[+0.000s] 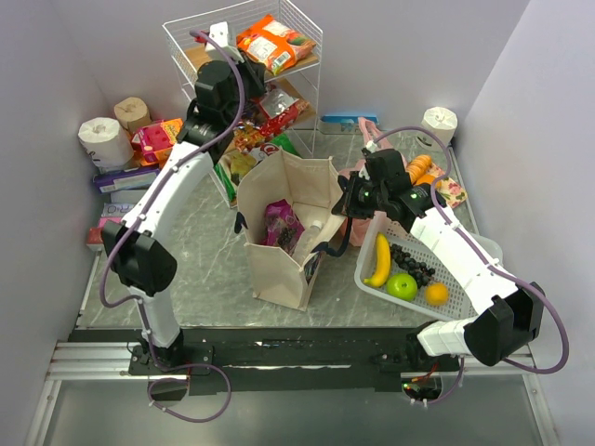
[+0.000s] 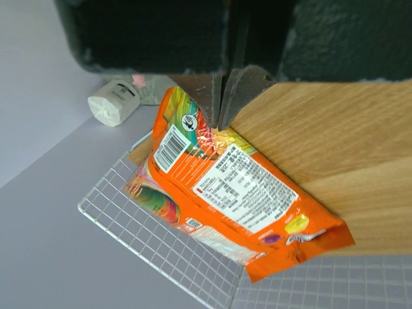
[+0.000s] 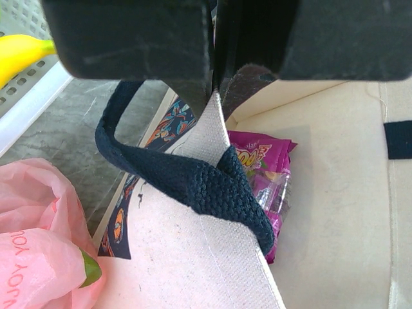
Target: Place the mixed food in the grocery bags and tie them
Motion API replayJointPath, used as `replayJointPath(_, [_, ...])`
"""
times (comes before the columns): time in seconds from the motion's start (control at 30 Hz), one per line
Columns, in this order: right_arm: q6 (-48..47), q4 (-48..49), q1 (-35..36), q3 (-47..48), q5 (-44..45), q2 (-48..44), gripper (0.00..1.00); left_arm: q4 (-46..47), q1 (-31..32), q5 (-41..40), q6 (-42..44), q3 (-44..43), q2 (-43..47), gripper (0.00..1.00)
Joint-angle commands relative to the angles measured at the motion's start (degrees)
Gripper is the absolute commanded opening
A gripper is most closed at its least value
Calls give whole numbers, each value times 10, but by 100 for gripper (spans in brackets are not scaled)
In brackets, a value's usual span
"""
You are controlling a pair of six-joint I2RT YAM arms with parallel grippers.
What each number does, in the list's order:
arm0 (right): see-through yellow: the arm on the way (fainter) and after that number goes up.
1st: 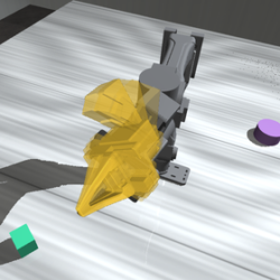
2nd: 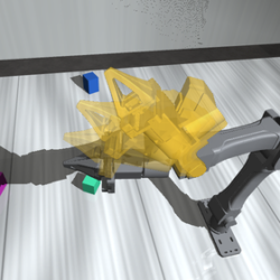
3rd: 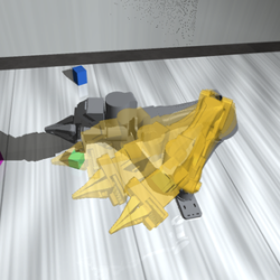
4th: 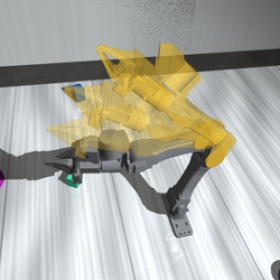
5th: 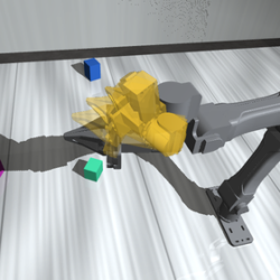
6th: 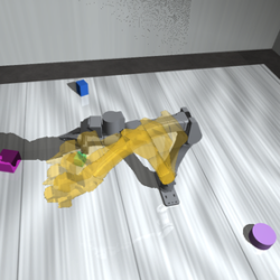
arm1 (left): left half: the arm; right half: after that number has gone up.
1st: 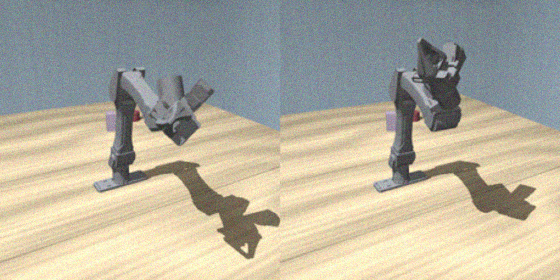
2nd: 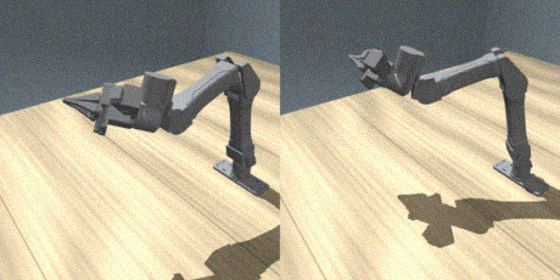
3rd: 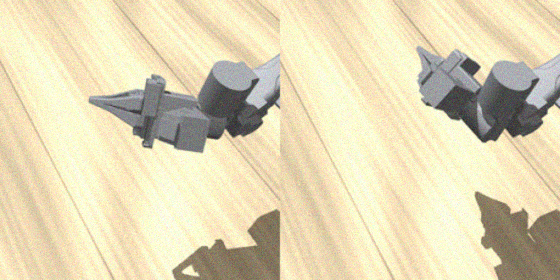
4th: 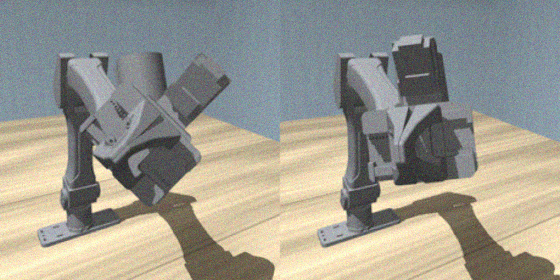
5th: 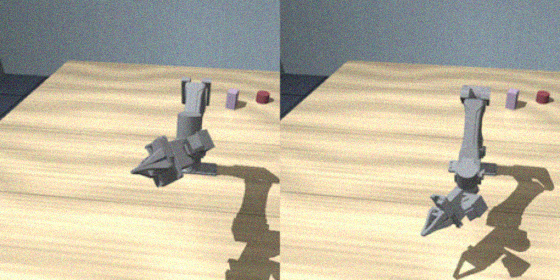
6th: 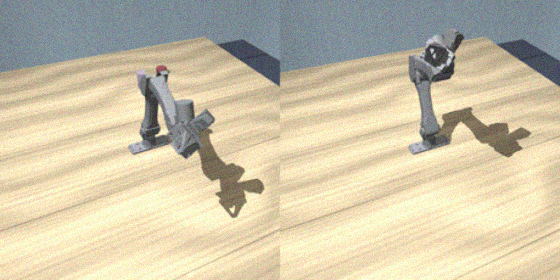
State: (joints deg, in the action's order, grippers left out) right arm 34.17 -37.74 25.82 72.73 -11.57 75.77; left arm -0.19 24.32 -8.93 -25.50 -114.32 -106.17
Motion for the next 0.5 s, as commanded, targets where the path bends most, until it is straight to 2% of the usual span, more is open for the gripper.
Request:
replayJointPath(0.0, [-7,42,-9,21,6,-19,3,34,1,84,85,-8,39,3])
replayJointPath(0.03, [-8,42,-9,22,6,-18,3,32,1,103,110,-10,39,9])
replayJointPath(0.07, [-8,43,-9,22,4,-16,3,27,2,121,122,-15,37,23])
replayJointPath(0.1, [-8,43,-9,22,3,-14,3,22,1,146,143,-19,33,47])
replayJointPath(0.13, [-8,43,-9,24,2,-12,3,11,2,153,152,-23,30,53])
replayJointPath(0.17, [-9,43,-9,26,0,-11,3,6,1,155,162,-34,27,67])
replayJointPath(0.2, [-9,42,-9,26,0,-11,3,4,2,156,179,-40,20,73])
replayJointPath(0.3, [-8,42,-9,26,1,-12,3,-24,6,145,221,-66,-2,86])
replayJointPath(0.37, [-9,41,-10,26,1,-13,3,-47,10,125,240,-96,-17,90])
replayJointPath(0.47, [-9,37,-10,24,4,-18,3,-59,13,102,279,-120,-37,90])
